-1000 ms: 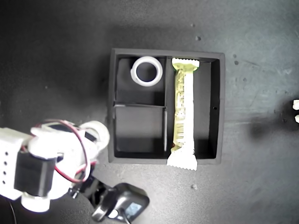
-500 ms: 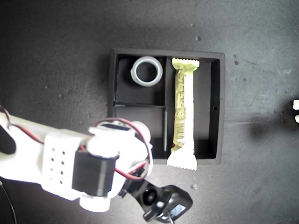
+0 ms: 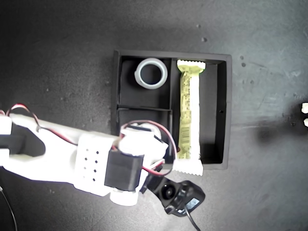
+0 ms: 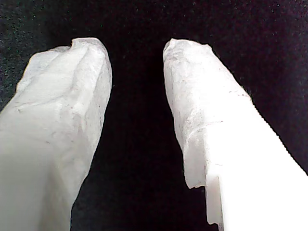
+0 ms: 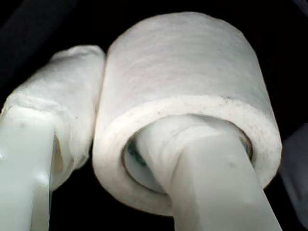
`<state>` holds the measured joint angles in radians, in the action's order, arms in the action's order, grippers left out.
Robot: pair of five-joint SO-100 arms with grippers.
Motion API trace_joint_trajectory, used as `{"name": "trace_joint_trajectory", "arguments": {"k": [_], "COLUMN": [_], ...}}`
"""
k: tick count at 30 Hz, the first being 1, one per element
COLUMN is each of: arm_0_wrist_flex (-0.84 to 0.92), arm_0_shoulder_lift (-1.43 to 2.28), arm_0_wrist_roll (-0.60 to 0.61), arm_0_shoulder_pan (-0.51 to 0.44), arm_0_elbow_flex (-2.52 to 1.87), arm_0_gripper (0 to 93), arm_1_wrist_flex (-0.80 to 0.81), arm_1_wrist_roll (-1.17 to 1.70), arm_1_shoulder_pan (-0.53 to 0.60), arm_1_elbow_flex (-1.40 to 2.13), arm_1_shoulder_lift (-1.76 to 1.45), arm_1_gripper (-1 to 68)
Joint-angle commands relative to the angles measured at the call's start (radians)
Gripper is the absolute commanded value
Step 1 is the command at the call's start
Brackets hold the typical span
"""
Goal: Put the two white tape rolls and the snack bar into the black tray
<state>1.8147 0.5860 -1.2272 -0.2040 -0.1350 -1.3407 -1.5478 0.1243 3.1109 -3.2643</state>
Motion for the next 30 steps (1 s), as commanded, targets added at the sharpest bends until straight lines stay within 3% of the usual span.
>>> {"name": "trace_joint_trajectory", "arguments": {"k": [1,7,16,23,27,30], "arm_0_wrist_flex": [0.018,0.018,0.02,0.02,-0.009,-0.156], "arm_0_shoulder_lift": [0.034,0.081,0.222,0.838,1.224,1.537], "arm_0_wrist_roll": [-0.017,-0.02,0.014,0.072,0.014,-0.037], "arm_0_shoulder_pan": [0.003,-0.011,-0.005,0.058,0.08,0.083], "arm_0_elbow_flex": [-0.018,-0.081,-0.16,-0.604,-1.025,-1.44], "arm_0_gripper": [6.7,17.0,16.5,13.5,9.9,7.9], "arm_1_wrist_flex": [-0.003,-0.003,-0.003,-0.003,-0.003,-0.003], "arm_1_wrist_roll": [0.005,0.005,0.005,0.005,0.005,0.005], "arm_1_shoulder_pan": [-0.003,-0.003,-0.003,-0.003,-0.003,-0.003], "arm_1_elbow_flex": [0.012,0.012,0.012,0.012,0.012,0.012], "arm_1_shoulder_lift": [0.0,0.0,0.0,0.0,0.0,0.0], "arm_1_gripper": [7.2,7.2,7.2,7.2,7.2,7.2]}}
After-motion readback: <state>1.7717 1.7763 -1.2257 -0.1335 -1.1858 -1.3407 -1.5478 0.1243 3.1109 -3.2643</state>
